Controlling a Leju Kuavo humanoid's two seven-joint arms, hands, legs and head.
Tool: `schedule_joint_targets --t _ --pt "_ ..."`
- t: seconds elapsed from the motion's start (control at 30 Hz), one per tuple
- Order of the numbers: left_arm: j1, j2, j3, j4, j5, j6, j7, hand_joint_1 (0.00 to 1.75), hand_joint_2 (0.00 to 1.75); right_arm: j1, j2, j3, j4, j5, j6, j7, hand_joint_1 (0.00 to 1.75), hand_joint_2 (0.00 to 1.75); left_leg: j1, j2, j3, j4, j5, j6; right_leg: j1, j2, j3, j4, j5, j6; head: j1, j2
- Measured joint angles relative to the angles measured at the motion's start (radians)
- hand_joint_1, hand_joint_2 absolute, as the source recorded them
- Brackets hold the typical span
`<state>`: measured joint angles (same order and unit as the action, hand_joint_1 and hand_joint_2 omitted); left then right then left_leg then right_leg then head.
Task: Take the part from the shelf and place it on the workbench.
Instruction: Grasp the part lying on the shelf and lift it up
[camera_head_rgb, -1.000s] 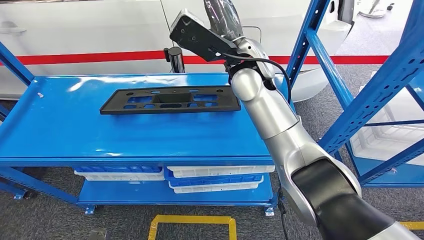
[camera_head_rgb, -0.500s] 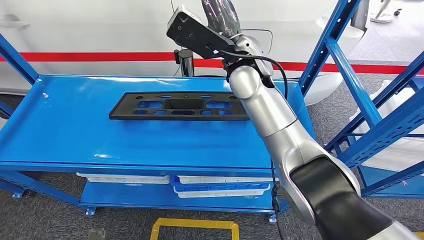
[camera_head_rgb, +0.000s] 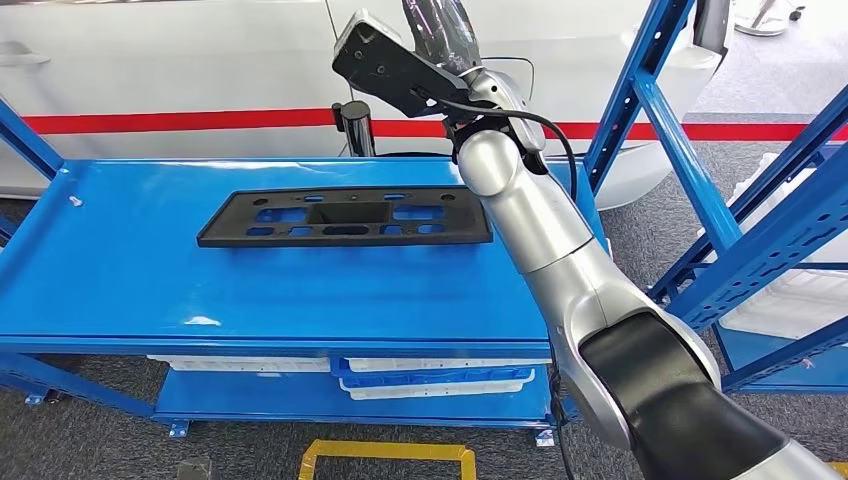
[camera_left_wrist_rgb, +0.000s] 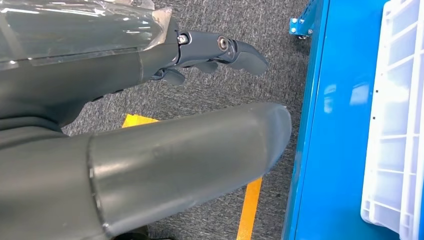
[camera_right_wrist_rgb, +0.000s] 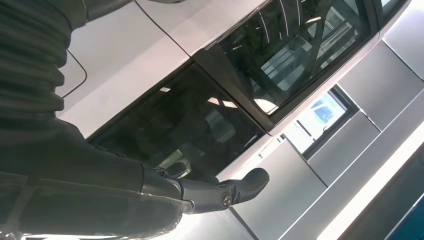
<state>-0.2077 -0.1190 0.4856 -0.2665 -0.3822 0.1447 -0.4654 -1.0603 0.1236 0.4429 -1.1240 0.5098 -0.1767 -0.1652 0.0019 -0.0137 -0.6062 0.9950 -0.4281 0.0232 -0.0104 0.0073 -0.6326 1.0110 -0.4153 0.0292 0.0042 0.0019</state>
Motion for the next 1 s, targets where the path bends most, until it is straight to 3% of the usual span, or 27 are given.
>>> schedule_joint_targets --t 0.13,0.87,1.0 --pt "0.0 0.0 0.0 0.001 0.0 0.0 0.0 0.0 0.0 0.0 0.0 0.0 0.001 0.0 0.0 0.0 0.0 1.75 0.0 0.0 0.0 0.0 0.0 -0.011 0.0 0.0 0.001 0.0 0.0 0.0 0.0 0.0" --pt "0.001 0.003 0.014 0.004 0.003 0.005 -0.002 0.0 0.0 -0.012 0.01 0.015 0.034 -0.007 0.017 -0.037 0.0 1.75 -0.012 -0.001 0.0 0.001 0.0 -0.008 -0.006 0.0 0.004 0.0 0.0 0.0 0.0 0.0" --pt "0.001 0.003 0.014 0.005 -0.01 0.017 -0.001 0.0 0.0 0.064 0.006 0.077 0.055 0.074 0.034 -0.077 0.0 1.75 -0.01 -0.001 0.003 0.001 -0.001 -0.007 -0.007 0.0 0.007 -0.003 0.0 0.0 0.0 0.0"
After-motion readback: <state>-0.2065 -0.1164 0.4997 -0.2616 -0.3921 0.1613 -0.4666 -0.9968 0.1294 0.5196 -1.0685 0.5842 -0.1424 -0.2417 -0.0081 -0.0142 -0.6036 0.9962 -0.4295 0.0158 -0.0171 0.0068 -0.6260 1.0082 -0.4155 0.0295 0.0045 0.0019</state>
